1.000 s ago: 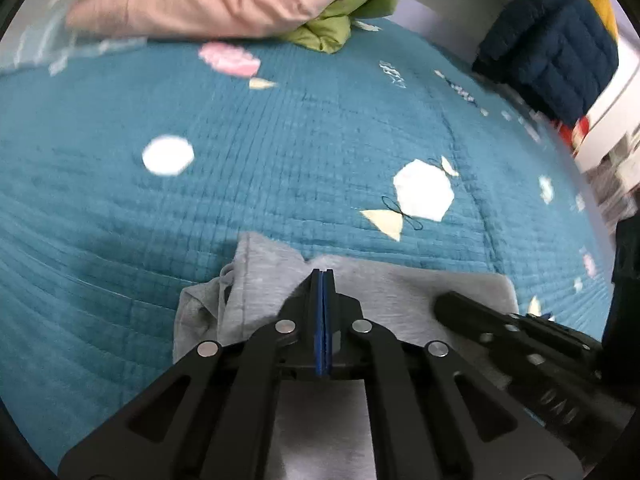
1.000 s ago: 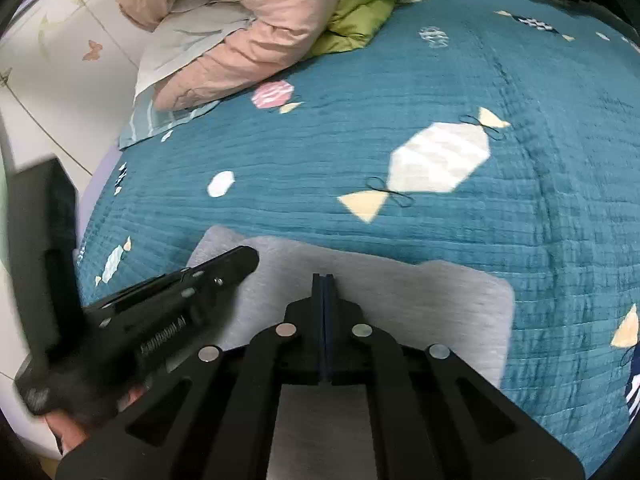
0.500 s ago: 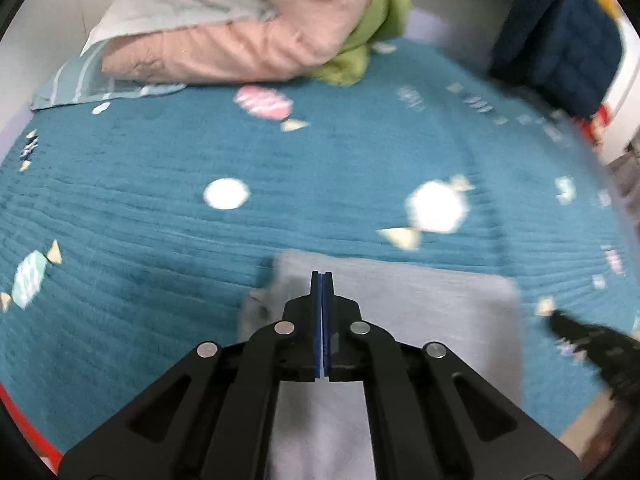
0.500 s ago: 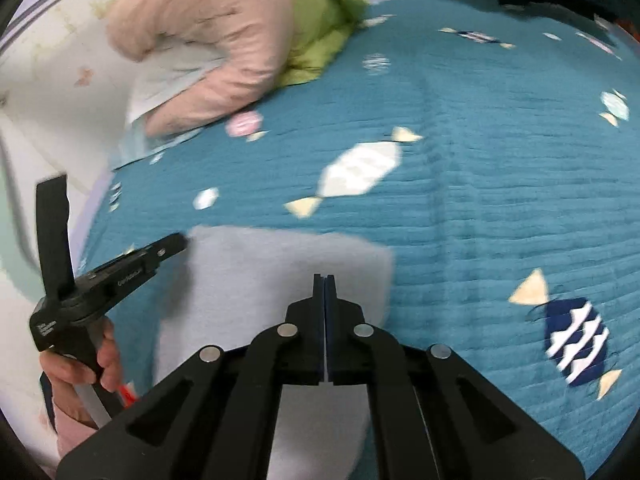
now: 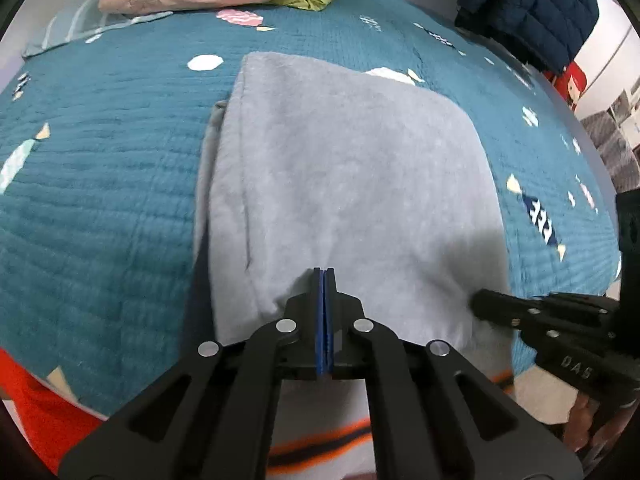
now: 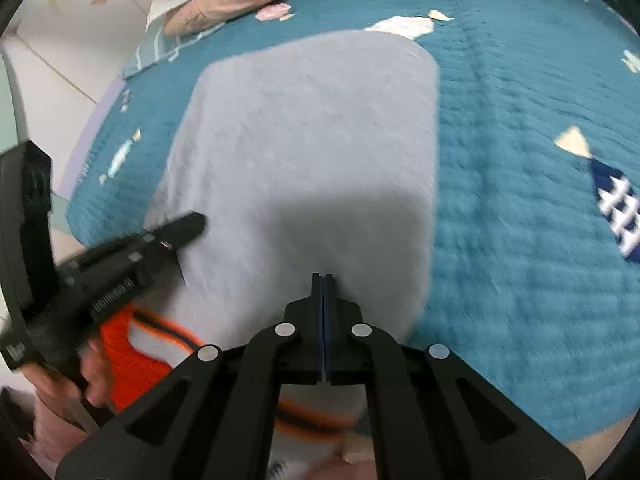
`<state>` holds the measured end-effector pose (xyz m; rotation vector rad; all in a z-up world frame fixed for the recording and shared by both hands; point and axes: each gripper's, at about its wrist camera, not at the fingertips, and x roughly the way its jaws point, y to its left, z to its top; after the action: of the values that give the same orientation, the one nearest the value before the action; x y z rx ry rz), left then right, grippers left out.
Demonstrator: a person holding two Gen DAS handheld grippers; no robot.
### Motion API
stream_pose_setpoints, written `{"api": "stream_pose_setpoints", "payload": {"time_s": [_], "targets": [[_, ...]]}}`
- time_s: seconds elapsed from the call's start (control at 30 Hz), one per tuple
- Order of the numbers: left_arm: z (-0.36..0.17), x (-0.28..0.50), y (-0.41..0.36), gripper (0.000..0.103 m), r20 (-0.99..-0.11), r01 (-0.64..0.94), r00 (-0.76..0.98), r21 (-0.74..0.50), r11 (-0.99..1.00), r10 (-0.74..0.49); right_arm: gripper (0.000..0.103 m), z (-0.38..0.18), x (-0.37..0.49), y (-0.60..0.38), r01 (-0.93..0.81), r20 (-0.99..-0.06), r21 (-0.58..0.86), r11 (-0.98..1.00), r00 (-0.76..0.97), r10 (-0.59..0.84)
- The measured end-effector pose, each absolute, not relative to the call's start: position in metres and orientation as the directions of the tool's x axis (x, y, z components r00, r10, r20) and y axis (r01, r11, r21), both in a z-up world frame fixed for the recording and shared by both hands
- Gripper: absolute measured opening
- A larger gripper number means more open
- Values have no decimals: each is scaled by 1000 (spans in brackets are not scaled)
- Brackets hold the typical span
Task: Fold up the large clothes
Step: 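Grasp the orange-striped hem with both grippers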
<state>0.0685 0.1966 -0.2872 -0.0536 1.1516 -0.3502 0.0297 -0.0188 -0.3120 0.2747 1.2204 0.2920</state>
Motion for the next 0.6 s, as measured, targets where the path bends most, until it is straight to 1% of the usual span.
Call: {"api": "stream_pose_setpoints", "payload": {"time_s": [0.1,0.17,0.23,0.27,0.37,0.43,0.57,0.6], "targets": [[-278,60,205,1,-897,228,343,-210,951,-280,1,-299,20,-19,-51,-874,365,930,325,361],[-264,50,206,1,-894,244,356,-193,950,-273,1,-280,16,-8,-116,-843,400,909,343,415],[-256,42,206,1,-881,258,344,-244,935,-324,1,-272,13,8,-180,-823,428,885,327,465],[-255,39,206,1,-880,260,341,-251,932,-332,1,-274,12,20,-215,-822,435,875,303,483],[-272,28,201,1,-899,257,301,-245,935,-318,1,-298,7,35,-234,-858,412,881,225,461],[-291,19,203,1,-914,222,269,-249,943,-305,0,-314,1,28,-214,-863,434,875,182,472],[-289,9,214,2,-918,183,264,-253,950,-295,0,-307,-10,20,-213,-891,385,898,170,422],[-287,8,214,2,-924,179,262,-238,955,-279,0,-306,-12,19,-213,-899,370,904,165,407]]}}
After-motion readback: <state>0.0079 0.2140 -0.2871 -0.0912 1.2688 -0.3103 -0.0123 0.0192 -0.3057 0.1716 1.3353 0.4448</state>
